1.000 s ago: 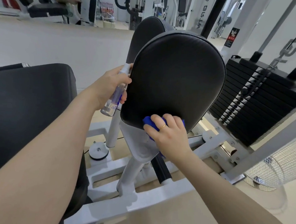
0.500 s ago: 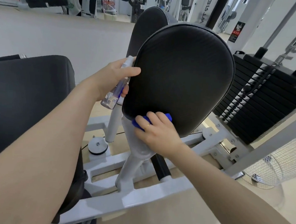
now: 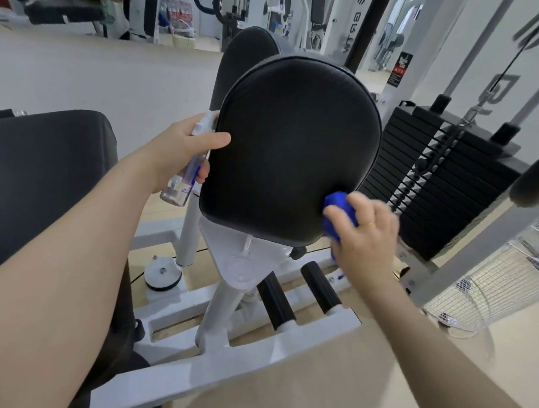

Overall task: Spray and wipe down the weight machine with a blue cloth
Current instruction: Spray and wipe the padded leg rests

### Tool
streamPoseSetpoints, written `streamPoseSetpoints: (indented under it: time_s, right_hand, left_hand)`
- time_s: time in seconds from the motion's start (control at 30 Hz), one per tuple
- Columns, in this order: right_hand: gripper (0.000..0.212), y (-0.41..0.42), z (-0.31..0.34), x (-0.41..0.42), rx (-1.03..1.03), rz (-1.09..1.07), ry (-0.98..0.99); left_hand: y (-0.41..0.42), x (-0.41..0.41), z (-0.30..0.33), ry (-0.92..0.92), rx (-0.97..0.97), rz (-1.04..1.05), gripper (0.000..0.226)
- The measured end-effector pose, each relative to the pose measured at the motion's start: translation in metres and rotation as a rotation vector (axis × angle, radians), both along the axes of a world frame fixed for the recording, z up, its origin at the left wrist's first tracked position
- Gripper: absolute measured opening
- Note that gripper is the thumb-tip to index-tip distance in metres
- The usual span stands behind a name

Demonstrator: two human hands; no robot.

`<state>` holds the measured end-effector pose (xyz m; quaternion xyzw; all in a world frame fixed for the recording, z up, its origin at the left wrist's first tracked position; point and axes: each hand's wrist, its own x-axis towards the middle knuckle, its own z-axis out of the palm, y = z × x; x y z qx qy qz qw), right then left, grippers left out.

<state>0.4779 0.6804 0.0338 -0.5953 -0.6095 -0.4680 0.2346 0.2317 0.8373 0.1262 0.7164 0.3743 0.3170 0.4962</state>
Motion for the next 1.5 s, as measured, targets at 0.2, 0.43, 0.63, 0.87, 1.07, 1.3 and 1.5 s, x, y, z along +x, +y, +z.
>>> streamPoseSetpoints:
  time_s: [0.2,0.43,0.63,0.87,1.07,1.3,1.5]
  right_hand:
    - [0.031,0.012,-0.011,-0.014,-0.222,0.079,-0.146]
    - [0.027,0.032,0.048,-0.013,0.218,0.091,0.238]
    - [0.025,0.032,-0.019,-0.042,-0.085,0.172,0.065]
    - [0.031,0.041,0.068,-0.035,0.211,0.167,0.277]
    - [0.036,0.056,0.116,-0.066,0.359,0.177,0.709]
    - [0.029,0.090,0.116,-0.132,0.255,0.233,0.497]
    - [0.021,0.091,0.047,-0.151,-0.007,0.281,0.187]
  left_hand:
    - [-0.003,-0.002,-0.001,-0.027,0.014,0.008,0.031]
    - [-0.002,-0.002,-0.002,-0.028,0.010,0.022,0.038]
    - [-0.004,-0.003,-0.003,-0.032,0.011,0.013,0.038]
    - [-0.005,-0.004,-0.001,-0.025,0.022,0.012,0.035]
    - [-0.005,-0.002,0.000,-0.044,-0.013,0.009,0.026]
    - [-0.007,-0.005,-0.002,-0.213,-0.177,0.003,0.055]
    - [-0.006,-0.002,0.002,-0.214,-0.268,-0.019,0.056]
